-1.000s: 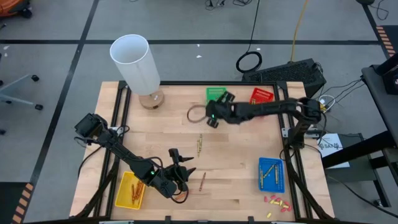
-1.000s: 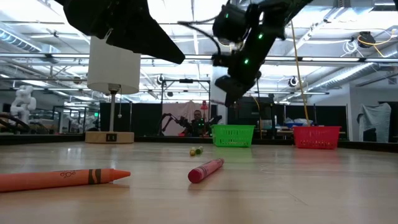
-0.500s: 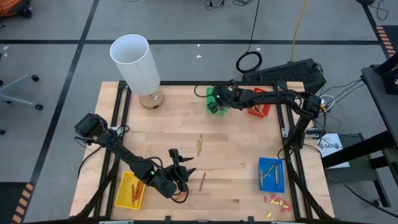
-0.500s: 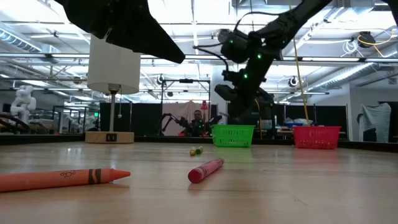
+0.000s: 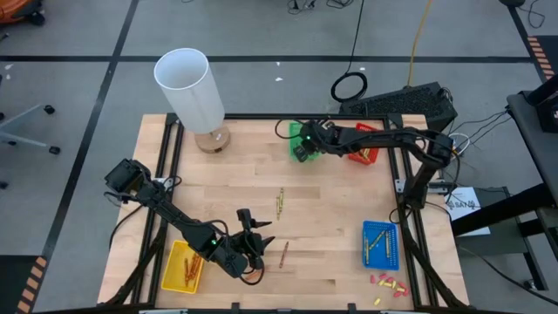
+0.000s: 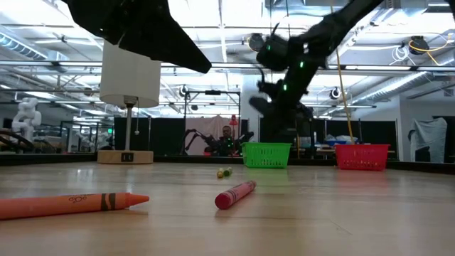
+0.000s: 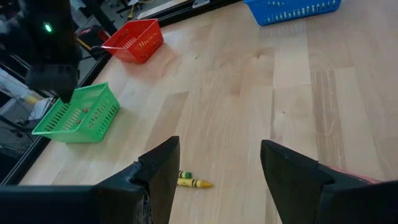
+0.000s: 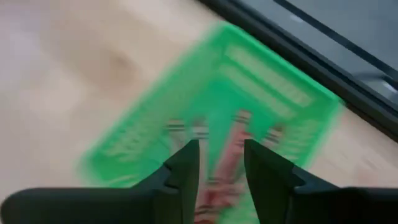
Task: Sort crayons
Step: Put the yellow crayon into the blue bin
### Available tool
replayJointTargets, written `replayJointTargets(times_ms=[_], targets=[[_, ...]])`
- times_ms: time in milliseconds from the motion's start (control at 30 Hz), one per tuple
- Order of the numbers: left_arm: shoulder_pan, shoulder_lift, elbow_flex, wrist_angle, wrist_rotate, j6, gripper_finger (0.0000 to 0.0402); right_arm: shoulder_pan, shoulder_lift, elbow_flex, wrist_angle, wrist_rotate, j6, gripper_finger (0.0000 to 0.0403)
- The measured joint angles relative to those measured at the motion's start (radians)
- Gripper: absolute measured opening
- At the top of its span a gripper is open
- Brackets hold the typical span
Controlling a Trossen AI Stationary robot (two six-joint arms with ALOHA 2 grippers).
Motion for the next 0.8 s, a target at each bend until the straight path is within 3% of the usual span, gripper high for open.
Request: replayJointTargets(times_ms=[100, 300, 567, 800], targets=[[0.000, 0.000, 0.000, 0.000, 0.000, 0.000, 0.0222, 0.058, -0.055, 0.003, 0.004, -0.083, -0.070, 0.0120], [0.000, 0.000, 0.000, -0.003, 0.000, 0.000, 0.0222, 0.270, -0.139, -0.034, -0.004, -0.092, -0.177, 0.0119], [0.012, 0.000, 0.000, -0.016, 0.001, -0.027, 0.0222, 0.514, -0.125, -0.171, 0.035, 0.015, -0.141, 0.0118], [0.050, 0.000, 0.002, -0.061, 0.020, -0.052, 0.0222, 0.639, -0.126, -0.311, 0.359, 0.015, -0.134, 0.0118]])
